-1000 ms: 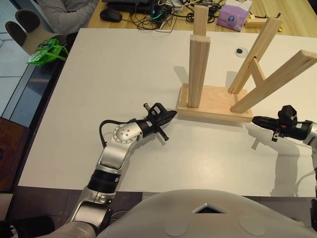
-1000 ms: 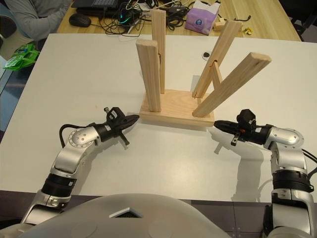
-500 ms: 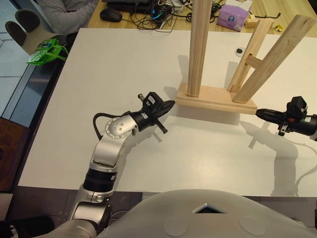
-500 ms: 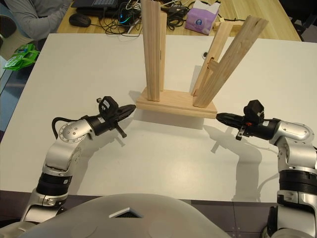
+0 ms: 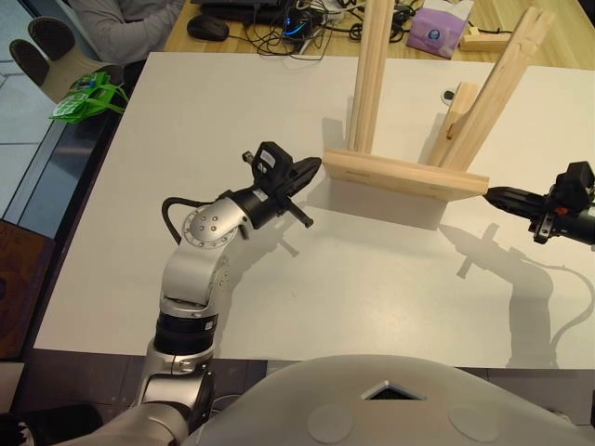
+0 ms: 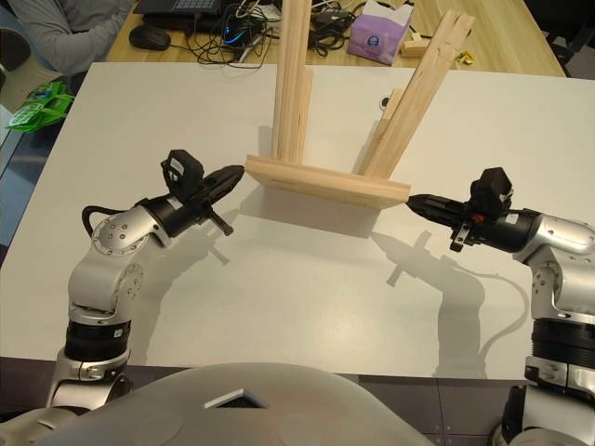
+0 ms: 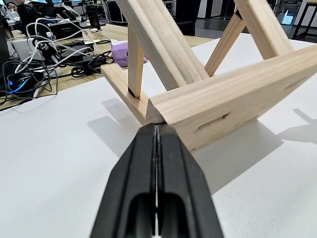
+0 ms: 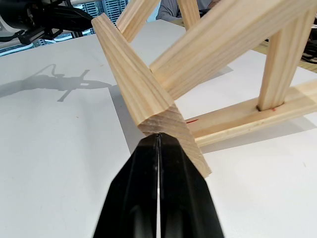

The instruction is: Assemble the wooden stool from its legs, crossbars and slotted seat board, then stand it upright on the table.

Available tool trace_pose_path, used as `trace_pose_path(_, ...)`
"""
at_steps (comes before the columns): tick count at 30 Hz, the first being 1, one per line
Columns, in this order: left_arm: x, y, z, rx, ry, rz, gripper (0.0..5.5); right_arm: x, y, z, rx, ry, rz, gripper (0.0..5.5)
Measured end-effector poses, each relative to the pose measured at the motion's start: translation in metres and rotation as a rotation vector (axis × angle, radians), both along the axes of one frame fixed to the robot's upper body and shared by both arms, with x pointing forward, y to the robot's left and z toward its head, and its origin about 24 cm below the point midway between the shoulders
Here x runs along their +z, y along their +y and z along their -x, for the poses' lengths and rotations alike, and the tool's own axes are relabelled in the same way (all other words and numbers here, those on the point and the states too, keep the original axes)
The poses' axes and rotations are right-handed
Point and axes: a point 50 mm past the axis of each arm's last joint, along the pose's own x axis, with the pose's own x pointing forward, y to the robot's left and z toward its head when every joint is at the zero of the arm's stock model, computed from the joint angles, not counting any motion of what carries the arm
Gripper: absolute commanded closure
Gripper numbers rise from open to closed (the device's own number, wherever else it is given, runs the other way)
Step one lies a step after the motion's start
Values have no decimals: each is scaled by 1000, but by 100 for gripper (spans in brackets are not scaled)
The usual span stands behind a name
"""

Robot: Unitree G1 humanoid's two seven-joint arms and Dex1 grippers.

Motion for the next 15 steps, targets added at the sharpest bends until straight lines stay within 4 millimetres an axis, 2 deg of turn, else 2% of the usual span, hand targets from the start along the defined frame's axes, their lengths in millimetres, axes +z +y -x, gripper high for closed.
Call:
trace_pose_path(8,4,-1,-2,5,-7,-3,548,2,0,0,-8,-4,-15,550)
trace_pose_path(12,0,1,-3,16,-15,-45,548,1,1,-1,10,-44,19,550)
trace_pose_path(15,-4,-2,-4,-8,-37,-58,548,-11,-5,-3,5,-35,65,550)
